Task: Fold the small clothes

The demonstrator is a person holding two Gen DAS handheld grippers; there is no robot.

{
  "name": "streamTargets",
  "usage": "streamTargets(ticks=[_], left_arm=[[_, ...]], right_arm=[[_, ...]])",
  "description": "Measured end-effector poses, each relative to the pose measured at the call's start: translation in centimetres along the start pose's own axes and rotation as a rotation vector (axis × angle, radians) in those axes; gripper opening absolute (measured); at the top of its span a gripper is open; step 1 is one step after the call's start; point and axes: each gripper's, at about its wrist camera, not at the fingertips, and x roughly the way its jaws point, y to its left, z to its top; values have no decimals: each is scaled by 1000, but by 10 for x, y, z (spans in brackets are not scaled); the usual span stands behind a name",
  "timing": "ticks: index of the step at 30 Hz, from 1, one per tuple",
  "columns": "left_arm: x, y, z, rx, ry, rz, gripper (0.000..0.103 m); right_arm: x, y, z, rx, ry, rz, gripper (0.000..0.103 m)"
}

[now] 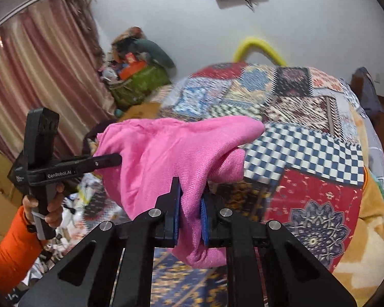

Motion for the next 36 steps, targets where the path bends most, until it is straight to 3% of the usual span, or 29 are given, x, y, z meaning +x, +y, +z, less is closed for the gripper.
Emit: streamTargets(ticks=[5, 11, 15, 19, 21, 23, 26, 31, 36], left_arm=[[-19, 20, -21, -17, 8, 39, 20], [27, 57, -56, -66, 123, 85, 20], [51, 67, -70, -33, 167, 137, 24], [44, 71, -66, 5, 158, 240, 40], [32, 71, -58, 16, 120, 299, 43], [21, 69, -52, 21, 90, 324, 45], [10, 59, -40, 20, 47, 263, 45], [28, 27, -43, 62, 69, 162, 52], [70, 15, -59, 92, 139, 173, 52]], right_arm=[[11, 21, -13, -17, 29, 18, 12], [51, 18, -45, -1, 136, 3, 12], [68, 11, -56, -22, 181, -60, 16], [55, 11, -48, -64, 153, -152, 17], [43, 19, -41, -121, 113, -213, 21], [31, 30, -33, -171, 68, -232, 35], [32, 44, -25, -216, 45, -196, 37], [69, 58, -29, -223, 116, -114, 37], [107, 51, -55, -225, 215, -114, 37]])
